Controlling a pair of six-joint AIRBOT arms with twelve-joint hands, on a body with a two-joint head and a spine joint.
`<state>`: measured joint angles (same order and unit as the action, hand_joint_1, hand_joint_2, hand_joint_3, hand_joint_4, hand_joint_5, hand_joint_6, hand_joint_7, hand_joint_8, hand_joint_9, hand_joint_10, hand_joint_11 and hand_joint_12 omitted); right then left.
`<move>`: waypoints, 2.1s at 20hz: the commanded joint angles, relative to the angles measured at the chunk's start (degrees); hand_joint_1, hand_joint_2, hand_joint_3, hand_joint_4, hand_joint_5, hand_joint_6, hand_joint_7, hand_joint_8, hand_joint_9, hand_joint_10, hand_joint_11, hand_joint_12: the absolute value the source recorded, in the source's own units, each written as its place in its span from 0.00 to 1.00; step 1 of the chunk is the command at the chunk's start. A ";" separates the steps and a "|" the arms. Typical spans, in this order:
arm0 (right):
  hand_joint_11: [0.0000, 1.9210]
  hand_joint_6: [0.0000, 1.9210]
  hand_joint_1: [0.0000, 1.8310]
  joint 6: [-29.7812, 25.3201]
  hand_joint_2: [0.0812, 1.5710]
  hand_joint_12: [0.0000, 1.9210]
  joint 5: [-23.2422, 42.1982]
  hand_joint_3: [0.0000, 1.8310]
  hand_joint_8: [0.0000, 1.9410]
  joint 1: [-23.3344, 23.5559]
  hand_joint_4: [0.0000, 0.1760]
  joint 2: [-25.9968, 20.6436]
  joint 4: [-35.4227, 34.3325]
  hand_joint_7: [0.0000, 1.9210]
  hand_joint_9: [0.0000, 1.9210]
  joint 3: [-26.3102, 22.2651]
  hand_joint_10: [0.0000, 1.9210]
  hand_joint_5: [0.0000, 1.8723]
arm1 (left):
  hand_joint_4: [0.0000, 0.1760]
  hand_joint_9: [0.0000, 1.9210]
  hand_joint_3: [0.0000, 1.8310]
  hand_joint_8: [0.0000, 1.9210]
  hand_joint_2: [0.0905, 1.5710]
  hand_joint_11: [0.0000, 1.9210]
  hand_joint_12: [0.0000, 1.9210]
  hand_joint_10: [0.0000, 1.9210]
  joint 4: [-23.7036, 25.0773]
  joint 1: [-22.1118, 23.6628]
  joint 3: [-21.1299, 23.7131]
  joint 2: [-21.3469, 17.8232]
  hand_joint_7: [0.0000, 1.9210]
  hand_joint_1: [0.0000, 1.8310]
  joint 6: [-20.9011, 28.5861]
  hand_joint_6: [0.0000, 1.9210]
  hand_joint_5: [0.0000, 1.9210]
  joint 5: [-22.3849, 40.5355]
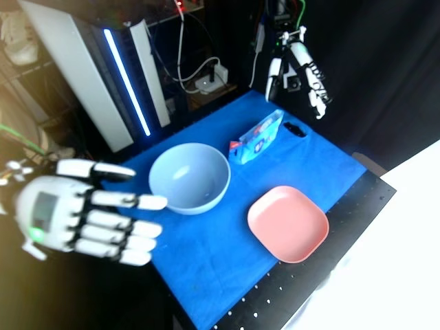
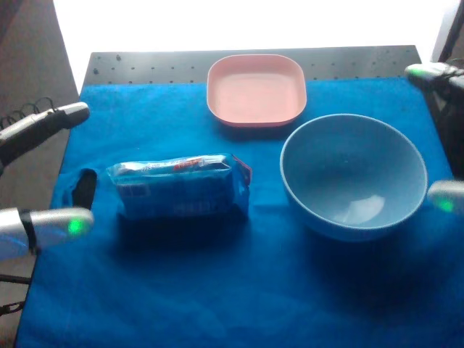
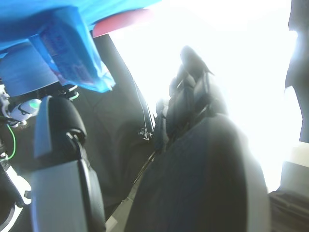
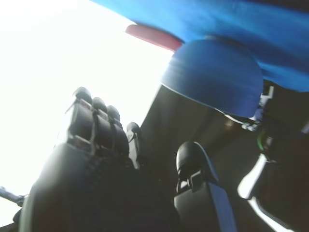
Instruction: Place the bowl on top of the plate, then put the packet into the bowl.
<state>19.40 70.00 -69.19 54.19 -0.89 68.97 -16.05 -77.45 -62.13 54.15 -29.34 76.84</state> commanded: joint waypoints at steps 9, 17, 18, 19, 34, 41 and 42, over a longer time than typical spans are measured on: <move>0.03 0.00 0.36 -2.87 0.48 0.01 -7.97 0.00 0.00 11.68 0.89 0.36 21.95 0.00 0.01 0.61 0.00 0.01 | 0.80 0.00 0.00 0.00 0.59 0.00 0.00 0.00 0.53 0.44 -0.32 -0.33 0.05 0.32 0.29 0.00 0.08 5.20; 0.10 0.00 0.48 -8.82 0.58 0.32 -18.08 0.00 0.00 17.27 0.51 4.48 34.79 0.07 0.11 4.85 0.00 0.06 | 0.76 0.00 0.00 0.00 0.61 0.01 0.01 0.00 0.56 0.43 -0.23 0.22 0.03 0.35 0.37 0.00 0.07 5.25; 0.04 0.00 0.50 -8.82 0.61 0.35 -18.59 0.00 0.00 17.52 0.33 4.73 35.05 0.09 0.12 5.09 0.00 0.08 | 0.72 0.00 0.00 0.00 0.61 0.02 0.01 0.00 0.56 0.43 -0.19 0.23 0.03 0.35 0.37 0.00 0.08 5.27; 0.04 0.00 0.53 -8.82 0.63 0.39 -19.32 0.00 0.00 17.90 0.17 5.25 35.18 0.12 0.14 5.57 0.00 0.12 | 0.75 0.01 0.00 0.00 0.61 0.02 0.01 0.00 0.55 0.43 -0.09 0.29 0.04 0.35 0.37 0.00 0.08 5.40; 0.54 0.80 0.62 -8.79 0.60 1.00 -15.74 0.41 1.00 21.94 0.00 6.87 29.32 0.43 0.62 7.03 1.00 0.36 | 0.44 0.04 0.01 0.00 0.69 0.04 0.03 0.00 0.13 0.31 0.76 1.19 0.06 0.32 0.64 0.00 0.09 7.04; 0.75 0.92 0.62 -2.66 0.74 1.00 -9.53 0.27 1.00 25.50 0.00 6.38 19.31 0.66 0.73 7.19 1.00 0.48 | 0.43 0.04 0.00 0.00 0.70 0.06 0.04 0.00 0.03 0.31 0.78 1.17 0.07 0.31 0.67 0.00 0.09 7.36; 0.77 0.92 0.61 -1.29 0.83 1.00 -9.50 0.13 1.00 26.43 0.00 6.39 18.52 0.67 0.74 7.22 1.00 0.54 | 0.43 0.05 0.00 0.00 0.69 0.06 0.04 0.00 0.04 0.32 0.78 1.17 0.07 0.31 0.67 0.00 0.09 7.45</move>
<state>18.46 53.74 -43.22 60.64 19.88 76.05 -15.73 -77.45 -61.39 55.20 -29.12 77.01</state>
